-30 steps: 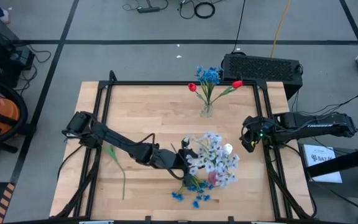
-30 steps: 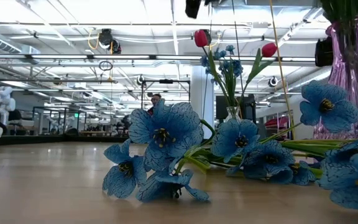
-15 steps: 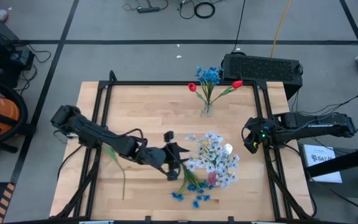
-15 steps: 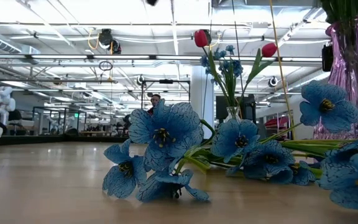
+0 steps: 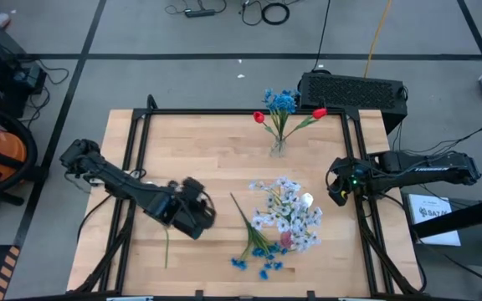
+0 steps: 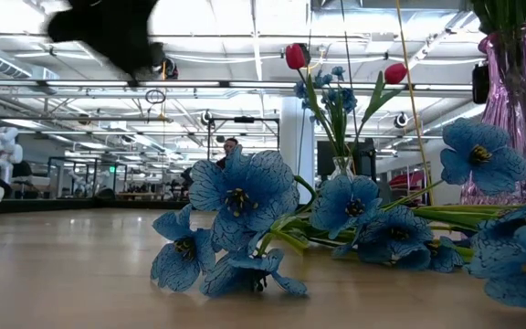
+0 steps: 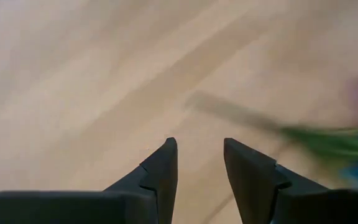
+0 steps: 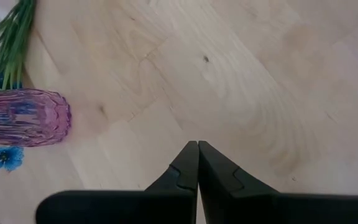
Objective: Sort flowers into vase by color
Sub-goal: Put the white flower into the violet transparent vase
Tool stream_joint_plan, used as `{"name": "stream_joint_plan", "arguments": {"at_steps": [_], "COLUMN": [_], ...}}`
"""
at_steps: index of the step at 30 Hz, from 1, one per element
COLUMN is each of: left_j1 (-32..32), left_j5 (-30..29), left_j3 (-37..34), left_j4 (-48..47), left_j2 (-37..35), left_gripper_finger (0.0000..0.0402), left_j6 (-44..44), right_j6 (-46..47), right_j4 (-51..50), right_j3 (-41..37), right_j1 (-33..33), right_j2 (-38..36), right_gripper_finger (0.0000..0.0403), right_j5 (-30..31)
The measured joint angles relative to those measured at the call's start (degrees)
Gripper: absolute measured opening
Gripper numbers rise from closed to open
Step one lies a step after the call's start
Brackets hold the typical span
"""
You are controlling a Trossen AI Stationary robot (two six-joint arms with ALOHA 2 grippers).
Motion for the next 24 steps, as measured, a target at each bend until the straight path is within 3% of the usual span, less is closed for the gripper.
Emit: {"name": "stream_joint_plan", "arguments": {"at_steps": [4,8,14,24], "left_j1": [0.0,-0.6,-0.7,-0.7], "left_j5": [10.5,19.3,28.7,39.6], "left_j3": [-1.6,-3.6,-8.8,-22.2], "left_j4": [-14.5,-21.4,-20.6,-6.0], "left_j2": [-0.1,-0.1,0.0,0.0], "left_gripper_finger": [0.0123,0.0112,0.0095,0.0078], "left_j6": [-21.4,-34.2,-40.1,-40.1], "right_j6": [0.0,1.1,2.9,7.5], "right_j4": [1.4,2.6,5.2,6.0], "right_j3": [0.0,0.0,0.0,0.0], "right_j1": [0.0,0.0,0.0,0.0], "right_j2": [0.0,0.0,0.0,0.0], "right_gripper_finger": [0.0,0.0,0.0,0.0], "right_j5": [0.3,2.6,2.9,2.8]}}
